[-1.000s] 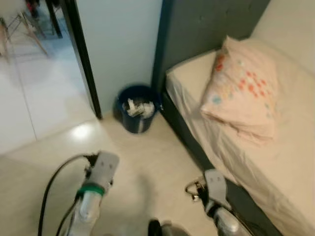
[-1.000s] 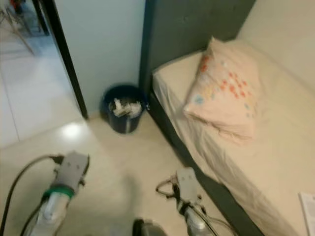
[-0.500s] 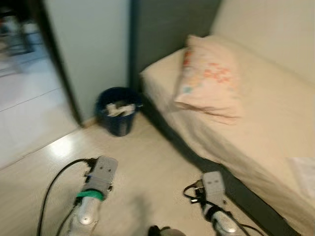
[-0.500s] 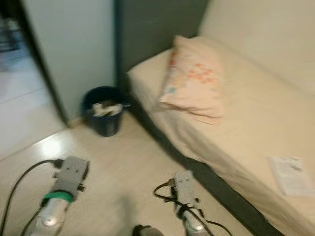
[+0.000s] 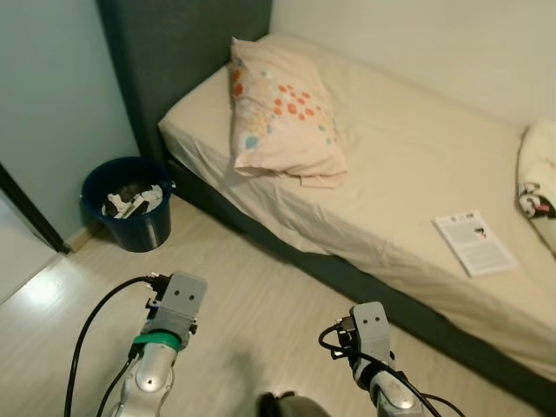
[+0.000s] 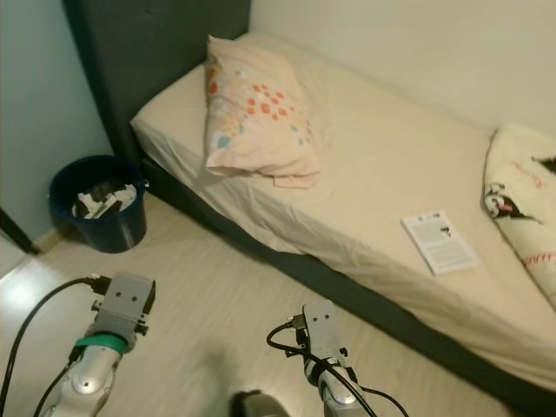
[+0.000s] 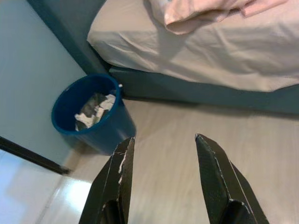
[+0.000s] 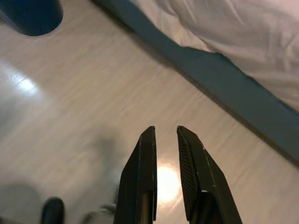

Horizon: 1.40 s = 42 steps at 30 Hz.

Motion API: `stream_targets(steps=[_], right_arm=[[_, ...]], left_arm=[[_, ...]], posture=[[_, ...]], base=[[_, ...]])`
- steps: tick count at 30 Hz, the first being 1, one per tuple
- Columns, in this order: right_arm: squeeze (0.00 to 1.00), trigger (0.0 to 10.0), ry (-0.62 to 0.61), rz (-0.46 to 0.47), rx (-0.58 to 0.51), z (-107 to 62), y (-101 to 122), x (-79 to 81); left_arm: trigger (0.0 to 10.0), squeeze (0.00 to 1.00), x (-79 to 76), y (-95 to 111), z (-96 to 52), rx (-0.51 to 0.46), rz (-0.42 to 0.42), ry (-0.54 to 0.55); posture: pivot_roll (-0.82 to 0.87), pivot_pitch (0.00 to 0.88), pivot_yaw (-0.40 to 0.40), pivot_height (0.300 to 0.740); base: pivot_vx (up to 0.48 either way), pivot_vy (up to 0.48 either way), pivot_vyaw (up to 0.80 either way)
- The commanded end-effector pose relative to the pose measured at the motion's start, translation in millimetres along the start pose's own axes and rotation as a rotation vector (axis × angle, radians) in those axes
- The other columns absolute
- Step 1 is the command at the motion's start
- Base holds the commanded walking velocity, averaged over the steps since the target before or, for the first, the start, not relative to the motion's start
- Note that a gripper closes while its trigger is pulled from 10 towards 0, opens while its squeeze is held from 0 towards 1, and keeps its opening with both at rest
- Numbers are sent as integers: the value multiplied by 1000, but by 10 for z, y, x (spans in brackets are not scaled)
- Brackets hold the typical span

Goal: Clean up the room

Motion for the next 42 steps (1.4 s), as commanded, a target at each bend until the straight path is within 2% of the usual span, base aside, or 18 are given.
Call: stream_targets(steps=[1,42], right_arm=[[0,10000,-25,-10,38,-65,-103,-90],[0,10000,-34,-11,36,-72,-110,-95]], left_arm=[[10000,0,-109,22,-14,-8,-9,-32],[10000,0,-116,83,27,-30,-7,-27]], posture=[[-37,76,-34,740],[-41,83,-29,740]], base=[[300,0,0],[473,0,0]])
Point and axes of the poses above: a point about 5 cm out from each wrist's last joint towards the gripper, its own z axis pointing out of the wrist towards the gripper, its own y axis along the axis of the wrist's last joint, x = y × z, the point moved 3 cm from there along z, pointing out of the wrist towards the gripper, and after that the axes turned 8 degrees about z, right-handed, at the moved point
